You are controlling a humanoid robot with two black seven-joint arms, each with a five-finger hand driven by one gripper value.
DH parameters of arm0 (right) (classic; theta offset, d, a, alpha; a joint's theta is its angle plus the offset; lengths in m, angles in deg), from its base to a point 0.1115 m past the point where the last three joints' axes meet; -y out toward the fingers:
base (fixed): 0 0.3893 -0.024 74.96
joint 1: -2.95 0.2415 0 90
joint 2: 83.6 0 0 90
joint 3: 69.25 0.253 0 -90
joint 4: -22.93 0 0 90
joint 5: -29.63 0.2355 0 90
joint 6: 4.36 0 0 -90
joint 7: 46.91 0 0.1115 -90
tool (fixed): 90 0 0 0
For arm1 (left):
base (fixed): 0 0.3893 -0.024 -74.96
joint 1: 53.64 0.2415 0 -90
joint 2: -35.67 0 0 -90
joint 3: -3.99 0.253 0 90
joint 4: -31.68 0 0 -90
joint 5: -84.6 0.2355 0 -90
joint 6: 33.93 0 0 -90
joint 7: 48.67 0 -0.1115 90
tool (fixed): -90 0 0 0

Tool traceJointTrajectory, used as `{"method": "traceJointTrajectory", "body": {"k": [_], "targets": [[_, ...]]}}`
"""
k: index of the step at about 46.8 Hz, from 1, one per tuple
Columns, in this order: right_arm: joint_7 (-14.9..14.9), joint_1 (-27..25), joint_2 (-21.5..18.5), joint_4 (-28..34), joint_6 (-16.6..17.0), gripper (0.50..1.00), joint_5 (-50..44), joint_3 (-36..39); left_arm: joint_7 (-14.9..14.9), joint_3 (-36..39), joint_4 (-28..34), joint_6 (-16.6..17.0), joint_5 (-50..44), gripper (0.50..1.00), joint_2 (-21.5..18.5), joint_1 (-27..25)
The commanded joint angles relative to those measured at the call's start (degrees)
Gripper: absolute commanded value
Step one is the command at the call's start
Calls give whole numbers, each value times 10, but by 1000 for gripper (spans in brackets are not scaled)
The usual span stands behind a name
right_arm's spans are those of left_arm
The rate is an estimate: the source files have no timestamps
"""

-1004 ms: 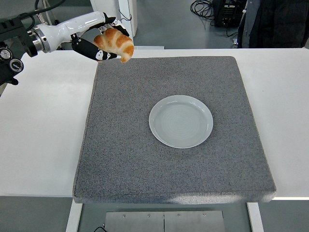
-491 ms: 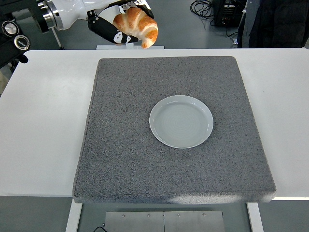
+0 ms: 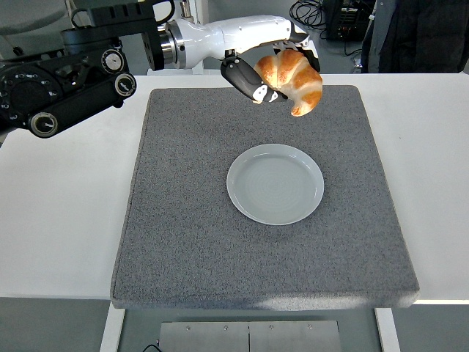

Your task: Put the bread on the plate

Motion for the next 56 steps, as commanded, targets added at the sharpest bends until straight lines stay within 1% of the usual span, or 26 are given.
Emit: {"method": "traceJointTrajectory", "body": {"k": [1, 6, 12, 15, 21, 25, 33, 39, 48, 56], "targets": [[0, 1, 0, 0, 0, 1000, 0, 0, 0, 14, -13, 0, 20, 500, 19, 0], [0, 1, 0, 0, 0, 1000, 0, 0, 1, 31, -37, 1, 54, 500, 41, 3], [0, 0, 0, 0, 0, 1000, 0, 0, 2, 40, -59, 2, 62, 500, 83, 7], [0, 0, 0, 0, 0, 1000, 0, 0, 2, 48, -67, 3, 62, 500, 96, 10], [0, 1, 0, 0, 0, 1000, 0, 0, 5, 90, -90, 29, 62, 500, 112, 16], [0, 0, 0, 0, 0, 1000, 0, 0, 5, 107, -95, 35, 62, 500, 131, 18], [0, 0, 0, 0, 0, 1000, 0, 0, 5, 116, -113, 40, 62, 500, 137, 30], [0, 1, 0, 0, 0, 1000, 1, 0, 7, 139, -120, 50, 62, 500, 136, 39], [0, 0, 0, 0, 0, 1000, 0, 0, 7, 148, -120, 65, 62, 500, 130, 76], [0, 0, 0, 0, 0, 1000, 0, 0, 7, 149, -123, 72, 62, 500, 125, 91]]}}
